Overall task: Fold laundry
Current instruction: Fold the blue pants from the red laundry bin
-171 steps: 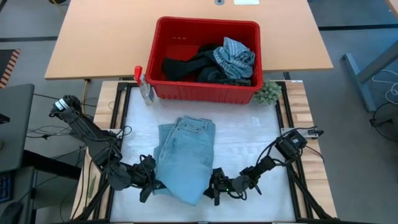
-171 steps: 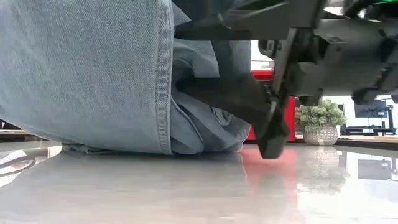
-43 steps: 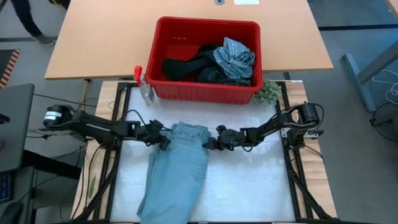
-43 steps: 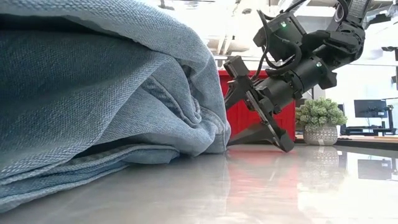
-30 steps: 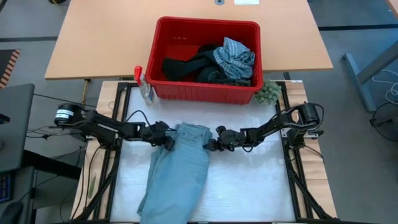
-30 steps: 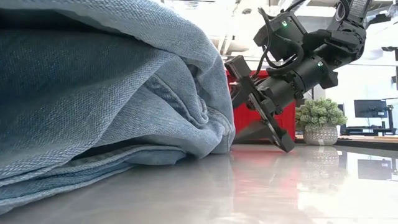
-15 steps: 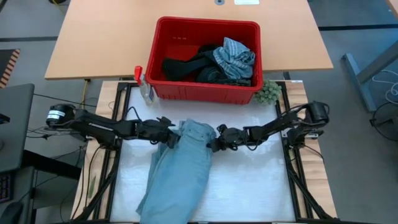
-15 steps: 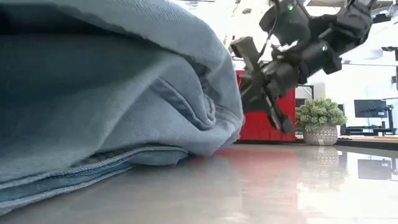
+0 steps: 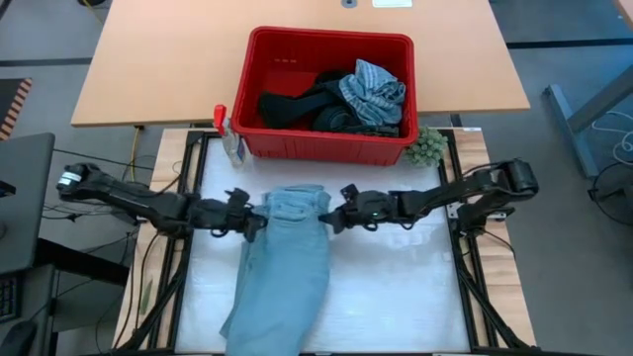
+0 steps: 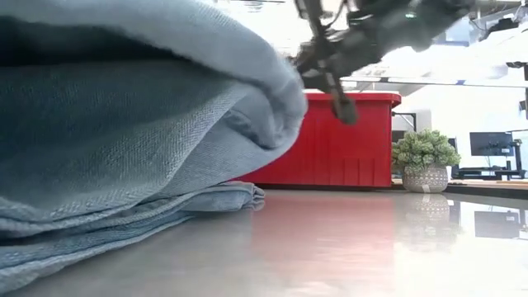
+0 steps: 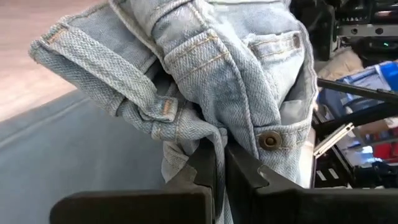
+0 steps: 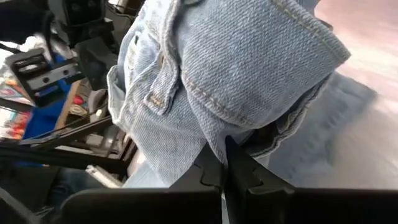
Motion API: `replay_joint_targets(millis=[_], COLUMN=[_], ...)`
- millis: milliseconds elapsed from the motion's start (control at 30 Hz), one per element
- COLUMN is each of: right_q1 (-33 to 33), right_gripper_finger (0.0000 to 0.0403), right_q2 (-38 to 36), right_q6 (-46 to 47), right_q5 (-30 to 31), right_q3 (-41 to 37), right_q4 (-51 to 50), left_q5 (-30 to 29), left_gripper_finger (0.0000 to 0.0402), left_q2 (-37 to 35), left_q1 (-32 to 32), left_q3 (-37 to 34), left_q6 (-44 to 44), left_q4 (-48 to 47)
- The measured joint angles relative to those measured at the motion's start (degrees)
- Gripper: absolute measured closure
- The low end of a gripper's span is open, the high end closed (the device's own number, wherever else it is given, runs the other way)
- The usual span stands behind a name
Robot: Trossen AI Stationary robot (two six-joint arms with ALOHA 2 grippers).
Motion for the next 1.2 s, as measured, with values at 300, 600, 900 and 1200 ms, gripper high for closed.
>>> replay_joint_targets(millis=[300,600,900,1200], right_q1=[-1.8,-4.8,-7.3,-9.1], right_gripper_finger=[0.0380,0.0359,0.0286,0.0162], right_q2=[14.8,20.8,18.7,13.8], right_q6=[-6.1,-11.4,-16.6,-20.8], right_q5=[-1.3,-1.5,-3.6,-13.6], right_q3=[17.7,24.8,24.9,24.9], right_q4=[-5.7,-19.7,-25.5,-27.2], left_q5=[-9.6,-7.0,-5.9,-5.5], left_gripper_finger=[0.0401,0.0354,0.0227,0.0202], left_q2=[-12.0,-13.6,-13.6,-13.0], left_q1=[-5.8,-4.2,-2.9,-3.3], left_q3=[0.0,0.0,0.0,5.6], left_q6=[-4.8,-6.5,-5.3,1.2], left_q4=[-17.4,-32.9,-35.8,-28.7])
